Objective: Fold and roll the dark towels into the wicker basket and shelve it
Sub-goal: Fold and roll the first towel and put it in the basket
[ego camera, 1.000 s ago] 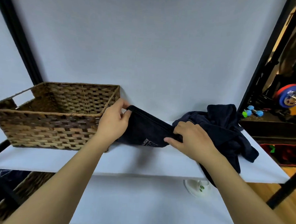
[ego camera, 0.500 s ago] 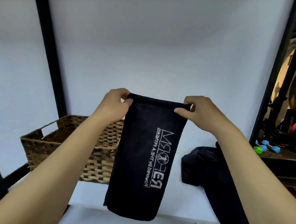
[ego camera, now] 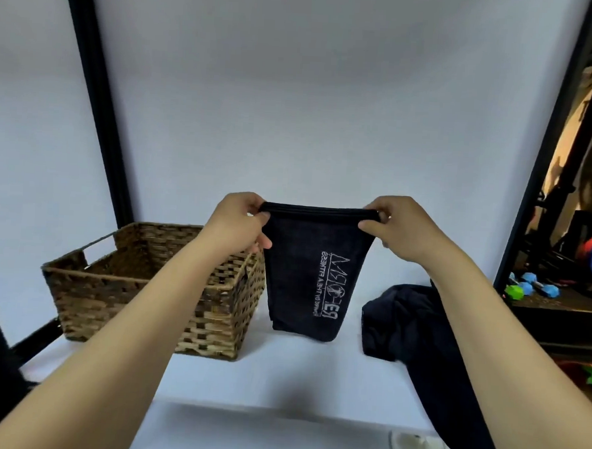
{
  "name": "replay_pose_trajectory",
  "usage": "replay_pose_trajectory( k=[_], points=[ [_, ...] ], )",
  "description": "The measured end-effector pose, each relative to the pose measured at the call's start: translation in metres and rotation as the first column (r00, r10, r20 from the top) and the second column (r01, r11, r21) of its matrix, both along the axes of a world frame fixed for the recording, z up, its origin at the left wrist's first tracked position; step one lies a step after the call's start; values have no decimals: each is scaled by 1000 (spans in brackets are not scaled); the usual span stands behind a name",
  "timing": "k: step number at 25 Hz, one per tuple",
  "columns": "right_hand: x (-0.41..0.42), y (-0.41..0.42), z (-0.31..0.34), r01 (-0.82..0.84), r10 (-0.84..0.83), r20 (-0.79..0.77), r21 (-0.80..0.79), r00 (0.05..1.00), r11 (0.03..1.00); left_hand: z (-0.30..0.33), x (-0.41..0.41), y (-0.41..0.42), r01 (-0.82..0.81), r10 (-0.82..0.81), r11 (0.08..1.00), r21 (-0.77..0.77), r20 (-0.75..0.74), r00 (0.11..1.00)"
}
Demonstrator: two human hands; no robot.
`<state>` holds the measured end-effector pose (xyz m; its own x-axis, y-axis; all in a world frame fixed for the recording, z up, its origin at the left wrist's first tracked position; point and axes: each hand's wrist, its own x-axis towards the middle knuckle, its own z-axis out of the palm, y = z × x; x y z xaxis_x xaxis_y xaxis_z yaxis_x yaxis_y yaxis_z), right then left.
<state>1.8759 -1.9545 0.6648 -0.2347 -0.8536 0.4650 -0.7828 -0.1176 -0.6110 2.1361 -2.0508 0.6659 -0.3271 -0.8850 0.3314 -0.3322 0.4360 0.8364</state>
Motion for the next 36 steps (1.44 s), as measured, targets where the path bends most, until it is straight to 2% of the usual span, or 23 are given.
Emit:
replay_pose_trajectory(
  k=[2,4,6,9,13,15,17,19,21,24,26,29,32,36],
  points=[
    [-1,9,2,-19,28,144,-61,989,998,1,0,9,38,-37,999,12,-89,995],
    [1,26,6,-50,96,380,-130,920,990,9,1,18,110,-87,991,82,-244,966],
    [0,35,14,-70,144,509,-160,849,985,17,-1,20,189,-140,975,116,-335,932],
    [1,24,15,-40,81,566,-84,821,996,17,-12,8,190,-106,953,234,-331,938],
    [-6,-14,-10,-64,20,636,47,771,997,-6,-38,-14,146,-67,913,381,-214,975],
    [-12,-28,-14,-59,76,608,-48,790,997,-3,-46,-22,113,-40,943,313,-230,972],
    [-16,-36,-7,-48,161,561,-210,812,977,7,-49,-27,110,-56,980,167,-299,953],
    [-21,-39,-2,-44,186,516,-275,836,960,12,-49,-33,105,-81,993,57,-330,941],
    [-28,-39,-17,-61,170,476,-236,863,970,-10,-45,-38,110,-108,994,-11,-290,951],
    [-31,-23,-87,-77,96,370,-66,924,995,-95,-31,-34,150,-160,986,-71,-156,975],
    [-26,1,-158,-104,69,283,109,957,989,-172,-11,-20,196,-197,975,-106,7,980],
    [-11,56,-254,-139,60,210,382,976,914,-281,24,19,293,-230,932,-214,275,934],
    [-3,92,-290,-143,164,-30,353,986,925,-320,43,43,325,-187,887,-328,388,903],
    [4,83,-265,-114,139,-208,129,968,985,-298,40,44,391,-184,834,-389,472,862]
  ],
)
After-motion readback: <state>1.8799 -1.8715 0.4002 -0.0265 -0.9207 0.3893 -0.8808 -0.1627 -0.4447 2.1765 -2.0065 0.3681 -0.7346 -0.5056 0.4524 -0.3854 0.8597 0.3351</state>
